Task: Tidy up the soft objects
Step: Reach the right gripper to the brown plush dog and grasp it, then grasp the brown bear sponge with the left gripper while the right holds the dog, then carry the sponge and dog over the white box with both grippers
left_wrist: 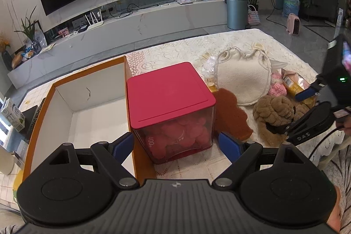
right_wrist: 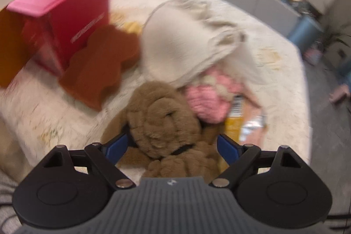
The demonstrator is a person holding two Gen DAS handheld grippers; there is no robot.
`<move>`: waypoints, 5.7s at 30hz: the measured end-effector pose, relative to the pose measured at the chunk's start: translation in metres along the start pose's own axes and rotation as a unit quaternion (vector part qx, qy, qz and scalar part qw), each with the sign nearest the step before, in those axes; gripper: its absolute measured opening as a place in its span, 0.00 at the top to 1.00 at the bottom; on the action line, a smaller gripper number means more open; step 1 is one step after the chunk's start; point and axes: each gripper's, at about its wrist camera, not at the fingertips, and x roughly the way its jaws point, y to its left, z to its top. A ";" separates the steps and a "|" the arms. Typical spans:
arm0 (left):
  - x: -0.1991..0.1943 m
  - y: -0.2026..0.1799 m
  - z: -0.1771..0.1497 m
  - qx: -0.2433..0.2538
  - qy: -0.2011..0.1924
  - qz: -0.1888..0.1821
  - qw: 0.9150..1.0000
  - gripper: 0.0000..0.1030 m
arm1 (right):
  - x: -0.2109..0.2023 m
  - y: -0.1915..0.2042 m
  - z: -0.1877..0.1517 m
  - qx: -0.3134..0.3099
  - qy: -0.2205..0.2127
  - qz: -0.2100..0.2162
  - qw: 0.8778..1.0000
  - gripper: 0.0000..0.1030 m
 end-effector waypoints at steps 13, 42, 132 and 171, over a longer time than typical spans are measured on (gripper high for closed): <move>-0.011 0.012 -0.006 -0.005 -0.009 0.013 1.000 0.01 | 0.009 -0.007 -0.003 0.003 0.017 0.020 1.000 0.47; 0.068 -0.075 0.017 0.030 0.074 -0.085 0.993 0.01 | -0.113 -0.028 -0.065 0.354 -0.229 -0.022 0.907 0.49; -0.083 0.147 -0.027 -0.139 -0.217 -0.239 0.936 0.39 | -0.214 0.042 -0.020 0.257 -0.407 0.198 0.854 0.49; -0.011 0.173 -0.077 -0.123 -0.017 0.003 0.992 0.25 | -0.049 0.243 0.146 0.148 -0.173 0.087 0.970 0.48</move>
